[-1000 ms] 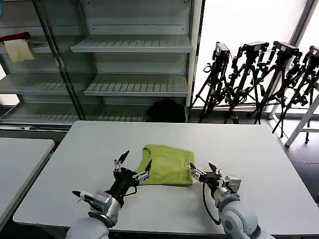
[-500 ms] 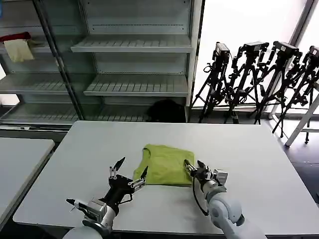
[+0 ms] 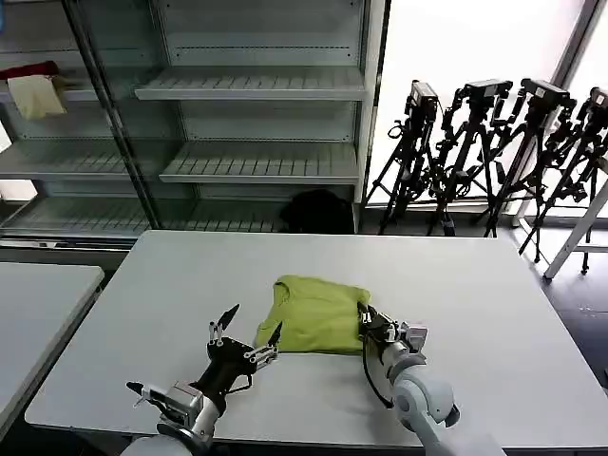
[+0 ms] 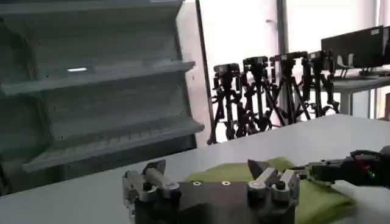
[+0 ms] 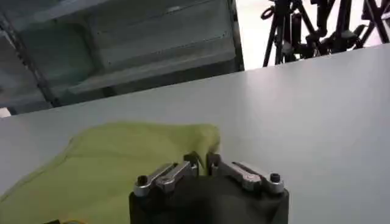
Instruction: Fold and organize the clothes.
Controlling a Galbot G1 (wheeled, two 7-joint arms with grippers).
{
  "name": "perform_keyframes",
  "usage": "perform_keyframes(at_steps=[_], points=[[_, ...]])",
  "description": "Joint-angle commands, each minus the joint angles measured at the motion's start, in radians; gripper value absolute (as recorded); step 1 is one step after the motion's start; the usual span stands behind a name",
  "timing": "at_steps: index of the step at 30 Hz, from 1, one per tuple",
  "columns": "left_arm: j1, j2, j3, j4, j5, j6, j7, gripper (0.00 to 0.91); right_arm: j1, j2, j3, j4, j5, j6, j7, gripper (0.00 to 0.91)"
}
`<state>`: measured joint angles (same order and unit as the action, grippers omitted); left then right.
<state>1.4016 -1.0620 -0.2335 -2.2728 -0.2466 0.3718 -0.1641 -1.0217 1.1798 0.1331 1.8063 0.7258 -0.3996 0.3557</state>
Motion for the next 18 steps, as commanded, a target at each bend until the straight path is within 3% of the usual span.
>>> perform_keyframes(at_steps=[1,17,18], points=[[0.012,-0.003,-0.005,0.0,0.003,-0.002,0.005,0.907,0.018,-0.011,-0.004,-0.011,-0.138,0.063,-0.058,0.0],[0.053,-0.013,-0.028,-0.026,0.003,-0.02,-0.002,0.907,-0.056,-0.201,0.088,-0.094,-0.266,0.108,-0.176,0.01],[0.054,-0.014,-0.028,-0.026,0.002,-0.02,-0.003,0.907,-0.055,-0.204,0.093,-0.106,-0.278,0.109,-0.185,0.645]])
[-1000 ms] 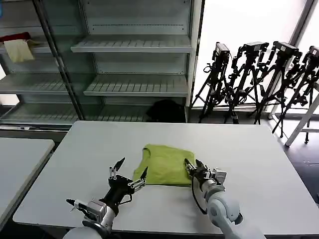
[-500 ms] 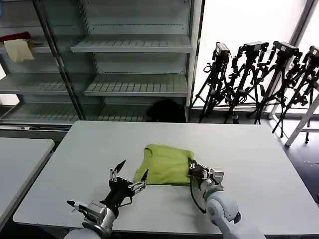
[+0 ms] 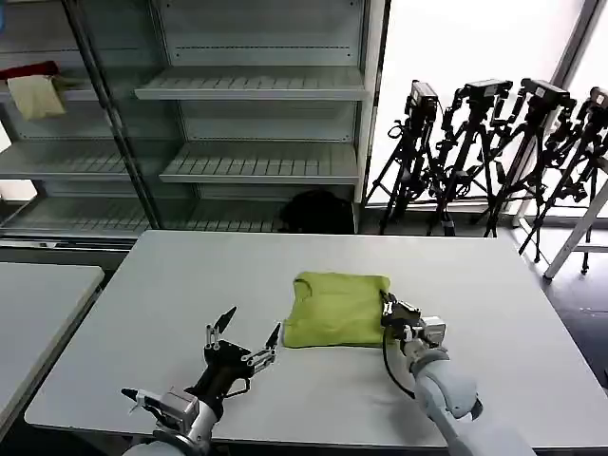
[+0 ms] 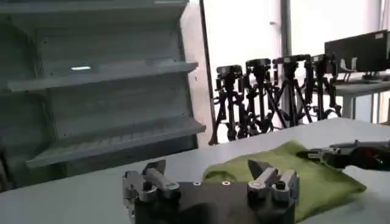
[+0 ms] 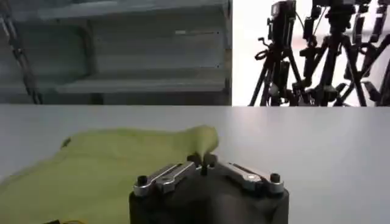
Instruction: Fold and organize the clothes.
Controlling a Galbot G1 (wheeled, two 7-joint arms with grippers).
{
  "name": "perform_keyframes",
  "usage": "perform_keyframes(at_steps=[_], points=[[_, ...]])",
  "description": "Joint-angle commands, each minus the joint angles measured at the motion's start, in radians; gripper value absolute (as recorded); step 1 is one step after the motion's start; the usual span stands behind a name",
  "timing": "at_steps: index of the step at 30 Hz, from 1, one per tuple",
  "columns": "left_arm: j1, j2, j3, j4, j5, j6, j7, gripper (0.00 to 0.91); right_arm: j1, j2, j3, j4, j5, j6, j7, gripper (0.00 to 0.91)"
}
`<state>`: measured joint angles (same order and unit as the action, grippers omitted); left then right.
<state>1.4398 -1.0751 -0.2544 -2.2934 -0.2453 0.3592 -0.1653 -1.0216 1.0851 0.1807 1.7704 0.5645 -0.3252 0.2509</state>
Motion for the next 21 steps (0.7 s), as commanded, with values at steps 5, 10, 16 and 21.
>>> perform_keyframes(at_steps=[5,10,16,21], points=[[0.012,-0.009,-0.003,-0.01,0.001,-0.007,-0.006,0.907,-0.018,-0.104,0.057,-0.115,-0.195,0.045,-0.104,0.907],[0.03,-0.009,-0.007,-0.023,0.001,-0.008,-0.01,0.907,0.002,-0.129,0.09,-0.1,-0.242,0.035,-0.123,0.907],[0.04,-0.013,0.001,-0.05,0.002,-0.008,-0.026,0.907,-0.097,-0.185,0.189,0.031,-0.248,0.006,-0.119,0.907],[0.069,-0.012,0.019,-0.076,0.014,-0.014,-0.048,0.907,-0.335,-0.207,0.412,0.344,-0.015,-0.001,-0.017,0.907]])
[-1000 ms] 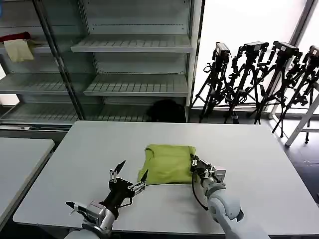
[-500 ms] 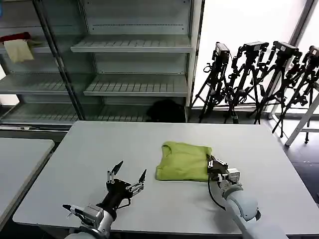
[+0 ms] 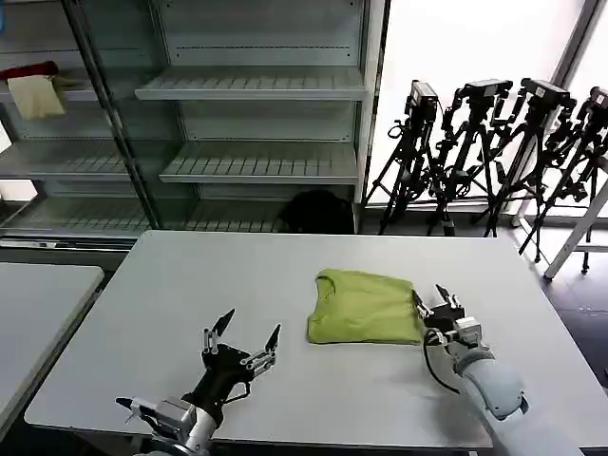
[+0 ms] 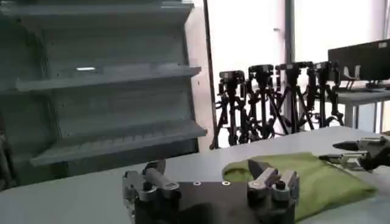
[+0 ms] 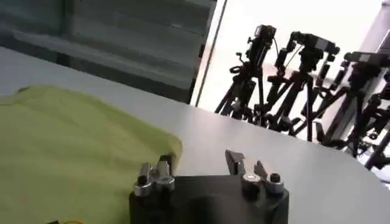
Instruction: Fold and organize the clothes.
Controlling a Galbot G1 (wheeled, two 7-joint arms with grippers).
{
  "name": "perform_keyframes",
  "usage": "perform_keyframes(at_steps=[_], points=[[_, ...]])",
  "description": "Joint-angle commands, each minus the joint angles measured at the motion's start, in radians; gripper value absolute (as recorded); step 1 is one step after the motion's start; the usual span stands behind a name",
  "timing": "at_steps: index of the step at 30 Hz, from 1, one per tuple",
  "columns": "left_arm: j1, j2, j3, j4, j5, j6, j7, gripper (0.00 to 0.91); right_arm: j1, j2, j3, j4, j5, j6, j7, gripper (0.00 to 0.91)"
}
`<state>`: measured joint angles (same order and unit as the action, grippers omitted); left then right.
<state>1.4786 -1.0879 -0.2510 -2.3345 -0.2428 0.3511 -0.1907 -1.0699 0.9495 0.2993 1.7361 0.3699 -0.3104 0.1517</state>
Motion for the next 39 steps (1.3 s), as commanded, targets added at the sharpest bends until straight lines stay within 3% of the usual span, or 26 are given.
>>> perform_keyframes(at_steps=[1,3,7,10,14,19,24,30,39], points=[[0.035,-0.001,0.022,-0.032,0.026,-0.014,-0.031,0.907,-0.346,-0.067,0.331,0.431,0.211,-0.016,0.1,0.907],[0.048,-0.007,0.035,-0.013,0.071,-0.054,-0.04,0.907,-0.464,-0.058,0.392,0.524,0.228,0.002,0.122,0.907],[0.105,-0.026,0.048,0.007,0.149,-0.166,-0.041,0.907,-0.76,-0.019,0.506,0.658,0.184,0.148,0.182,0.907],[0.139,-0.041,0.049,0.032,0.177,-0.269,-0.054,0.907,-0.879,0.035,0.496,0.691,0.107,0.272,0.253,0.907],[0.173,-0.064,0.027,0.106,0.222,-0.44,-0.069,0.907,-0.979,0.097,0.418,0.659,-0.009,0.464,0.307,0.907],[0.212,-0.059,-0.003,0.134,0.168,-0.496,-0.057,0.907,-1.033,0.115,0.394,0.606,-0.029,0.612,0.304,0.907],[0.221,-0.054,-0.024,0.161,0.13,-0.509,-0.047,0.907,-1.09,0.089,0.393,0.54,-0.033,0.779,0.221,0.907],[0.218,-0.064,-0.024,0.165,0.128,-0.511,-0.041,0.907,-1.079,0.091,0.393,0.519,-0.037,0.861,0.188,0.907],[0.22,-0.074,-0.035,0.167,0.134,-0.519,-0.036,0.907,-1.037,0.109,0.369,0.482,-0.018,0.846,0.176,0.907]])
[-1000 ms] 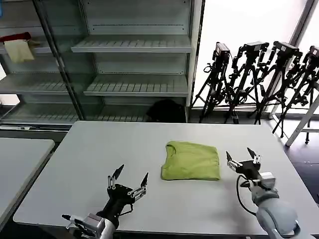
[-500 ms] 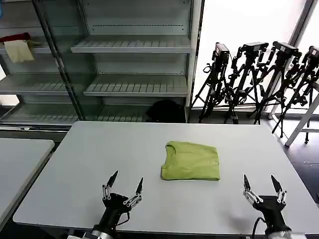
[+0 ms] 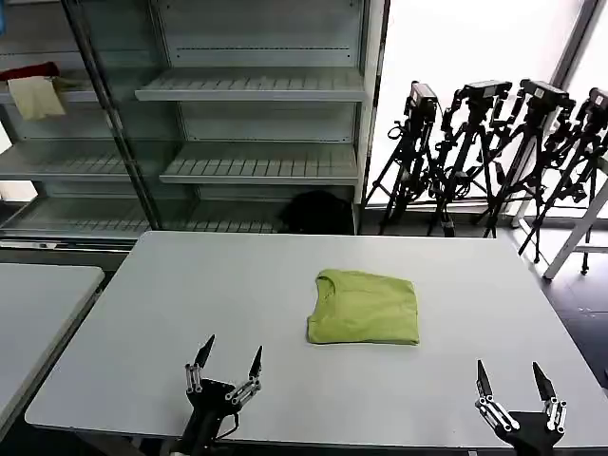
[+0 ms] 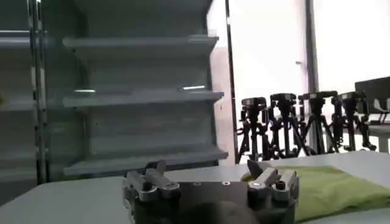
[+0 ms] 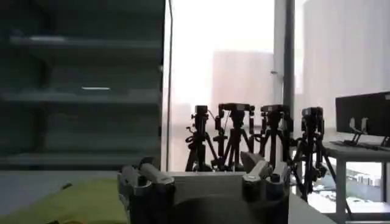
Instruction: Fold and organize the clothes.
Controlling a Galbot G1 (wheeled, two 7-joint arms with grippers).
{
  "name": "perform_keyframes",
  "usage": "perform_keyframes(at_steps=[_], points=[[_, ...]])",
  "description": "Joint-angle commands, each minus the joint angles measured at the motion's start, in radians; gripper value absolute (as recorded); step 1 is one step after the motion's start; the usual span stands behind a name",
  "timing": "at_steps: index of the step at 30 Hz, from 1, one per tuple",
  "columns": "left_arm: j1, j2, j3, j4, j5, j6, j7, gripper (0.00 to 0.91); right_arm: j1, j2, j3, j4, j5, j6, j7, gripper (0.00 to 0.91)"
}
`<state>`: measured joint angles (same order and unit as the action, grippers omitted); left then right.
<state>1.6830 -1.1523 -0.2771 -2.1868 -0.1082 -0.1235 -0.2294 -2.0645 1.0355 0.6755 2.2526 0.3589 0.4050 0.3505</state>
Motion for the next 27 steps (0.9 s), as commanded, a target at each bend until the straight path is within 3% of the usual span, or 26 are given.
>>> perform_keyframes(at_steps=[1,27], points=[[0.016,-0.012,-0.006,0.017,-0.003,-0.042,0.005,0.907,-0.039,0.026,-0.009,-0.037,-0.008,0.13,-0.024,0.907],[0.019,-0.016,-0.024,0.011,-0.032,-0.007,0.016,0.907,-0.005,0.004,-0.03,-0.087,0.003,0.142,-0.067,0.907]])
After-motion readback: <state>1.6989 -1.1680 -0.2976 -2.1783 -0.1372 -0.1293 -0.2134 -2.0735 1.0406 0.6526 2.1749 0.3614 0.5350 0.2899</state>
